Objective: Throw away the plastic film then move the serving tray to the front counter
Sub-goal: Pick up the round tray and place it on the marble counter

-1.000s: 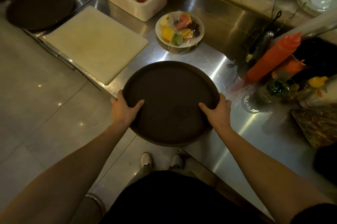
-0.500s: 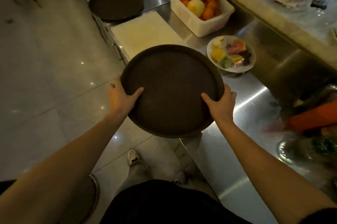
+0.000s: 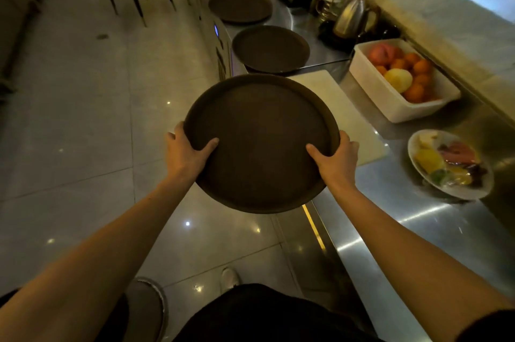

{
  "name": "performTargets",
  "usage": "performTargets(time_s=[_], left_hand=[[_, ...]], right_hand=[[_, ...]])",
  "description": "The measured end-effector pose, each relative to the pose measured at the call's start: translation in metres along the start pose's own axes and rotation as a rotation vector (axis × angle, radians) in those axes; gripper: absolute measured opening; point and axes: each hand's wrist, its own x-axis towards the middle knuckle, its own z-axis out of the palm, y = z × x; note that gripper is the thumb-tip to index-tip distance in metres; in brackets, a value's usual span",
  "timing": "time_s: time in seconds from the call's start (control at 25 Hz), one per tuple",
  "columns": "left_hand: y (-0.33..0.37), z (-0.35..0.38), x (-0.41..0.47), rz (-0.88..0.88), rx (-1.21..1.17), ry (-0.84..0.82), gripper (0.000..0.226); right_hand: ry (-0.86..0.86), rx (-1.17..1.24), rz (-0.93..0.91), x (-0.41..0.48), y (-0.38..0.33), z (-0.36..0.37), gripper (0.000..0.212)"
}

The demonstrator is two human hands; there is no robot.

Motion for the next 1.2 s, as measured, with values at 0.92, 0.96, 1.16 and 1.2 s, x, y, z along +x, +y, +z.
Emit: performTargets(time_s=[0.92, 0.96, 1.16, 1.2], left_hand=[[0.092, 0.083, 0.313, 0.047, 0.137, -0.069, 0.090], [0.095, 0.088, 0.324, 0.047, 0.146, -0.072, 0.090], [0.098, 0.106, 0.387, 0.060, 0.156, -0.130, 0.090], [0.097, 0.108, 0.402, 0.065, 0.157, -0.147, 0.090]], right_hand=[[0.088, 0.027, 0.072, 0.270, -0.085, 0.113, 0.076], [0.091, 0.022, 0.085, 0.278, -0.085, 0.116, 0.076], [0.114, -0.017, 0.100, 0.316, -0.100, 0.141, 0.076], [0.127, -0.020, 0.112, 0.323, -0.105, 0.149, 0.077]])
